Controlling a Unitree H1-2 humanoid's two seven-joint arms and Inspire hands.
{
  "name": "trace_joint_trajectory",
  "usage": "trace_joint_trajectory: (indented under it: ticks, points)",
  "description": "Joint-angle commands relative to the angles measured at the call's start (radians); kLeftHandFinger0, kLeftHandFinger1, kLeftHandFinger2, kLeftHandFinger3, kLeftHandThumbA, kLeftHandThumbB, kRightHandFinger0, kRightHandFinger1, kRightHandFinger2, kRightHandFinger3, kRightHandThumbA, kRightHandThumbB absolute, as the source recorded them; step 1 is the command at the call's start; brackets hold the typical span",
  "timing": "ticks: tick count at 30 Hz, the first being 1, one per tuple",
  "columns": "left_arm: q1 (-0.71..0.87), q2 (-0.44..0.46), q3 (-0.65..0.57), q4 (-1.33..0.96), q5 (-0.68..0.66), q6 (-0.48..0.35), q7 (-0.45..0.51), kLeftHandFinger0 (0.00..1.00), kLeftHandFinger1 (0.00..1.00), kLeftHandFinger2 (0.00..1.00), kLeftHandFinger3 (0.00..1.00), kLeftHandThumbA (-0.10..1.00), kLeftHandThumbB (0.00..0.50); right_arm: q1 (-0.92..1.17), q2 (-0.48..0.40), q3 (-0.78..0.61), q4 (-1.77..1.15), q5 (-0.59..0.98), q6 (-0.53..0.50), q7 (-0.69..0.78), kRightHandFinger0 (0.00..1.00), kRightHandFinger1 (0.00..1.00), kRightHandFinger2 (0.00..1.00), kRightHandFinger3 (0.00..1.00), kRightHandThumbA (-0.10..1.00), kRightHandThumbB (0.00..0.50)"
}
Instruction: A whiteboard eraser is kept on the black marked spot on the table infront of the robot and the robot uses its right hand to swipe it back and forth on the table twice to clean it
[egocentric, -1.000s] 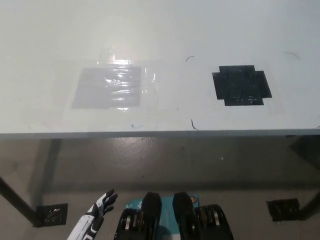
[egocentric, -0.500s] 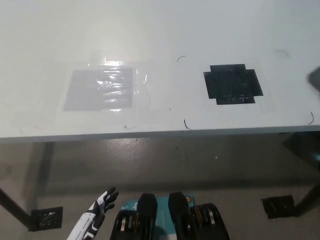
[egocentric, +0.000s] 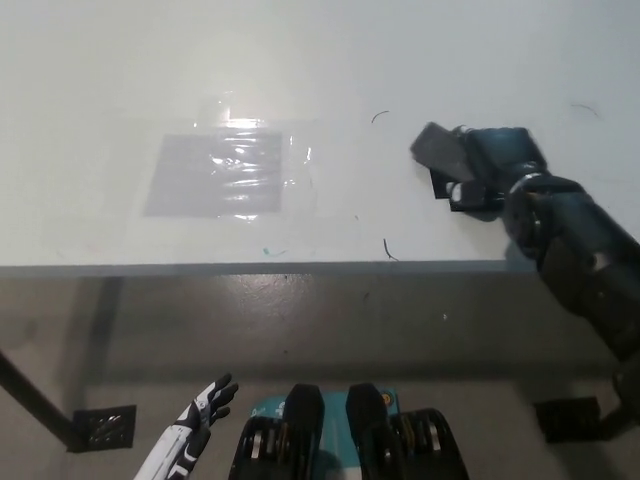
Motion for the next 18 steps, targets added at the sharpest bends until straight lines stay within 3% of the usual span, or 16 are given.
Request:
trace_joint_trajectory:
  ticks: [1, 2, 3, 4, 6, 7, 9, 10, 11, 12, 13, 14, 15, 16, 17, 18]
  points:
    - [-0.009, 0.018, 0.007, -0.032, -0.016, -0.030, -0.013, 1.00, 1.00, 1.00, 1.00, 1.00, 0.385, -0.026, -0.022, 0.005, 0.011, -0.021, -0.026, 0.020, 0.08, 0.11, 0.15, 0.28, 0.35, 0.242]
    - [-0.008, 0.017, 0.007, -0.033, -0.014, -0.031, -0.012, 1.00, 1.00, 1.00, 1.00, 1.00, 0.385, -0.023, -0.026, 0.006, 0.009, -0.021, -0.027, 0.020, 0.07, 0.10, 0.15, 0.28, 0.35, 0.241]
    - [-0.008, 0.018, 0.009, -0.032, -0.016, -0.032, -0.012, 1.00, 1.00, 1.00, 1.00, 1.00, 0.386, -0.019, -0.035, 0.007, 0.012, -0.023, -0.033, 0.018, 0.21, 0.21, 0.23, 0.34, 0.35, 0.237]
    - [-0.010, 0.019, 0.010, -0.027, -0.018, -0.035, -0.012, 1.00, 1.00, 1.00, 1.00, 1.00, 0.388, -0.015, -0.049, 0.013, 0.016, -0.029, -0.030, 0.023, 0.23, 0.21, 0.25, 0.40, 0.37, 0.229]
    - [-0.011, 0.019, 0.011, -0.026, -0.018, -0.036, -0.011, 1.00, 1.00, 1.00, 1.00, 1.00, 0.388, -0.013, -0.063, 0.023, 0.024, -0.040, -0.015, 0.028, 0.08, 0.11, 0.21, 0.43, 0.42, 0.229]
    - [-0.010, 0.018, 0.011, -0.028, -0.015, -0.036, -0.009, 1.00, 1.00, 1.00, 1.00, 1.00, 0.386, -0.011, -0.078, 0.027, 0.032, -0.044, 0.001, 0.041, 0.12, 0.17, 0.28, 0.54, 0.44, 0.209]
    - [-0.009, 0.017, 0.011, -0.028, -0.014, -0.035, -0.007, 1.00, 1.00, 1.00, 1.00, 1.00, 0.383, -0.007, -0.097, 0.028, 0.048, -0.041, -0.005, 0.038, 0.10, 0.17, 0.28, 0.54, 0.40, 0.213]
    - [-0.009, 0.017, 0.011, -0.027, -0.012, -0.036, -0.006, 1.00, 1.00, 1.00, 1.00, 1.00, 0.382, 0.002, -0.115, 0.024, 0.046, -0.037, -0.020, 0.024, 0.22, 0.30, 0.47, 0.68, 0.37, 0.222]
    - [-0.007, 0.016, 0.012, -0.027, -0.012, -0.036, -0.005, 1.00, 1.00, 1.00, 1.00, 1.00, 0.381, 0.013, -0.129, 0.013, 0.041, -0.027, -0.032, 0.011, 0.12, 0.19, 0.38, 0.53, 0.33, 0.239]
    - [-0.007, 0.016, 0.012, -0.027, -0.012, -0.036, -0.005, 1.00, 1.00, 1.00, 1.00, 1.00, 0.380, 0.014, -0.131, 0.011, 0.041, -0.024, -0.034, 0.008, 0.10, 0.19, 0.36, 0.52, 0.32, 0.240]
    - [-0.007, 0.017, 0.012, -0.028, -0.010, -0.036, -0.004, 1.00, 1.00, 1.00, 1.00, 1.00, 0.377, 0.016, -0.138, 0.012, 0.038, -0.026, -0.029, 0.012, 0.12, 0.21, 0.38, 0.59, 0.34, 0.236]
    - [-0.008, 0.019, 0.013, -0.028, -0.009, -0.037, -0.004, 1.00, 1.00, 1.00, 1.00, 1.00, 0.379, 0.019, -0.151, 0.015, 0.036, -0.029, -0.024, 0.021, 0.09, 0.19, 0.34, 0.55, 0.35, 0.237]
    - [-0.007, 0.019, 0.013, -0.031, -0.008, -0.035, -0.004, 1.00, 1.00, 1.00, 1.00, 1.00, 0.380, 0.023, -0.165, 0.014, 0.028, -0.028, -0.025, 0.035, 0.13, 0.19, 0.35, 0.64, 0.36, 0.237]
    - [-0.008, 0.019, 0.013, -0.030, -0.007, -0.036, -0.004, 1.00, 1.00, 1.00, 1.00, 1.00, 0.381, 0.025, -0.174, 0.010, 0.024, -0.022, -0.031, 0.043, 0.16, 0.22, 0.38, 0.68, 0.35, 0.238]
    - [-0.008, 0.018, 0.012, -0.029, -0.008, -0.036, -0.005, 1.00, 1.00, 1.00, 1.00, 1.00, 0.380, 0.024, -0.175, 0.009, 0.020, -0.021, -0.023, 0.056, 0.30, 0.41, 0.55, 0.76, 0.42, 0.254]
    - [-0.008, 0.019, 0.011, -0.029, -0.007, -0.036, -0.005, 1.00, 1.00, 1.00, 1.00, 1.00, 0.379, 0.022, -0.173, 0.011, 0.020, -0.023, -0.019, 0.060, 0.33, 0.46, 0.59, 0.79, 0.46, 0.253]
